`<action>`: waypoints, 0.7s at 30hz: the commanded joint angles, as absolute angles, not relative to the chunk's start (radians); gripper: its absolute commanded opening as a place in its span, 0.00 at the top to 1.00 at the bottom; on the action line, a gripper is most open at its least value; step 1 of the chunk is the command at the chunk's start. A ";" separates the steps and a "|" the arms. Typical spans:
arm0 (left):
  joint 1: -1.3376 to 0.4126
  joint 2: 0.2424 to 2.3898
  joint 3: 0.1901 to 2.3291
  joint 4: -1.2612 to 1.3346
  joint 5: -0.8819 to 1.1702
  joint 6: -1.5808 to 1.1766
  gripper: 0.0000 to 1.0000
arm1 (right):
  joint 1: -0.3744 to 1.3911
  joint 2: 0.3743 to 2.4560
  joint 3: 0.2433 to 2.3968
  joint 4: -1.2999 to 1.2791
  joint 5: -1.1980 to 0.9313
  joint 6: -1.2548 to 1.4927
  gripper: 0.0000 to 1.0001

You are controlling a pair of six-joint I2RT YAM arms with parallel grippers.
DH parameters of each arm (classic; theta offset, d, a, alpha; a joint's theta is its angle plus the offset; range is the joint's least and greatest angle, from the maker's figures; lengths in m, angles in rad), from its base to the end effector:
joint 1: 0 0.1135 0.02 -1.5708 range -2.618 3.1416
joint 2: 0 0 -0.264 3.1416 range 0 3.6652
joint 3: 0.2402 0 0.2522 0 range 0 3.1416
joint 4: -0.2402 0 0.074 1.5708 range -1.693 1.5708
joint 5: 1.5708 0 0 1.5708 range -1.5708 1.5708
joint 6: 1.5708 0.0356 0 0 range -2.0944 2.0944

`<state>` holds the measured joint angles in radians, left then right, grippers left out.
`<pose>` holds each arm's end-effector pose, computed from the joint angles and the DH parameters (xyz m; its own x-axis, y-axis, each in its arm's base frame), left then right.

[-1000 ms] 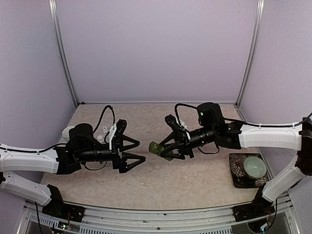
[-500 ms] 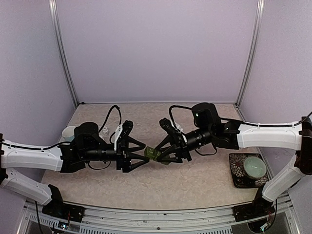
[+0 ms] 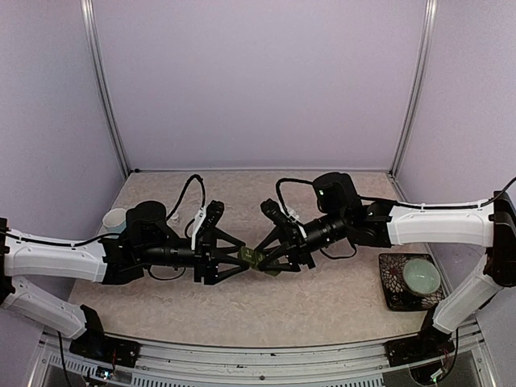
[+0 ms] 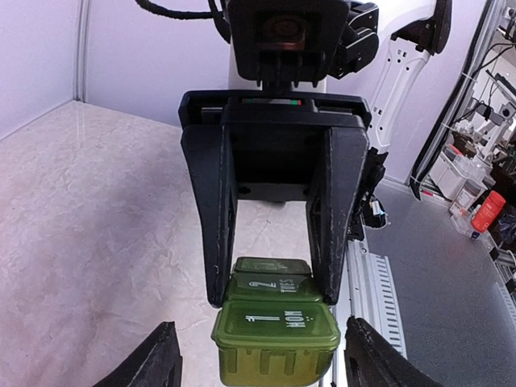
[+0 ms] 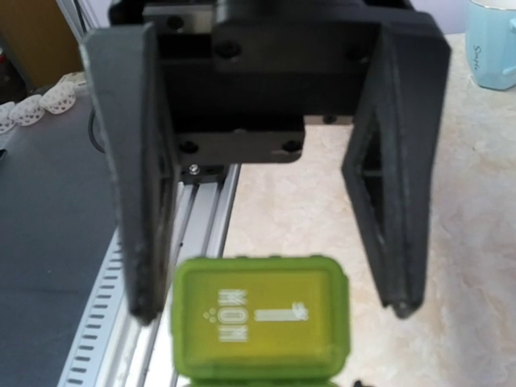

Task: Sort the pills into containers
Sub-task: Pass from the right arm to the left

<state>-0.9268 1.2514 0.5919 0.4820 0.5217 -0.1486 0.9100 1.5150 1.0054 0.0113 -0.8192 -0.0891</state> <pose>0.1483 -0.2271 0.2430 -0.2511 0.1207 -0.9604 0.9613 0.1477 -0.2327 0.1849 0.2802 0.2630 -0.2092 -0.3680 -0.9060 -0.9554 -0.1208 0.2696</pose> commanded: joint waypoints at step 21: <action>-0.934 1.218 0.602 0.469 0.553 -0.100 0.46 | 0.925 1.529 1.056 0.010 -0.891 -0.074 0.60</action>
